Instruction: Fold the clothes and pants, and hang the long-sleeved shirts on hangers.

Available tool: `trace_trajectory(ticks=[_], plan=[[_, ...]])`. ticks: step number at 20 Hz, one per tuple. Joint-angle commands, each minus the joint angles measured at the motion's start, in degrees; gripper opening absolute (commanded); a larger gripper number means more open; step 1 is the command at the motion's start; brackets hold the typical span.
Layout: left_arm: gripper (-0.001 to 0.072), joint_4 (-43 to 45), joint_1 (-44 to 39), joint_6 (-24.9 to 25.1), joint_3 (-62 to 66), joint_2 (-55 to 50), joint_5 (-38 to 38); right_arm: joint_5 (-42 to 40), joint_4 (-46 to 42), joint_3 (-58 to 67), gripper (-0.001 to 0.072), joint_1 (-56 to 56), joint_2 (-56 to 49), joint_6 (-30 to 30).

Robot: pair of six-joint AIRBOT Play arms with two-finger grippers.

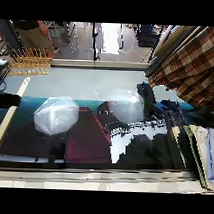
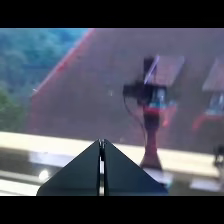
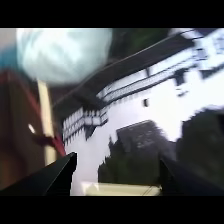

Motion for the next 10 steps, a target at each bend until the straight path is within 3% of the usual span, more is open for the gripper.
trace_trajectory(ticks=[1, 3, 4, 7, 8, 10], plan=[[0.0009, 1.22, 1.70, -5.64, 0.17, 0.72, 1.16, -16.63, -15.96, -0.39, 0.0479, 22.23, 0.46, -0.02], [0.0009, 1.31, 1.70, -6.69, 0.17, 0.72, 0.70, -28.24, -23.76, -0.39, 0.0077, 28.50, 0.46, -0.07], [0.0009, 1.31, 1.70, -6.69, 0.17, 0.70, 0.70, -32.33, -24.68, -0.39, 0.0021, 30.32, 0.46, -0.09], [0.0009, 1.31, 1.70, -6.69, 0.17, 0.70, 0.70, -36.89, -24.20, -0.39, 0.0049, 32.17, 0.46, 0.17], [0.0009, 1.31, 1.70, -6.69, 0.17, 0.70, 0.70, -36.50, -23.93, -0.39, 0.0130, 32.17, 0.46, 0.20], [0.0009, 1.31, 1.70, -6.69, 0.17, 0.70, 0.70, -36.65, -24.00, -0.39, 0.0130, 32.17, 0.46, 0.20]])
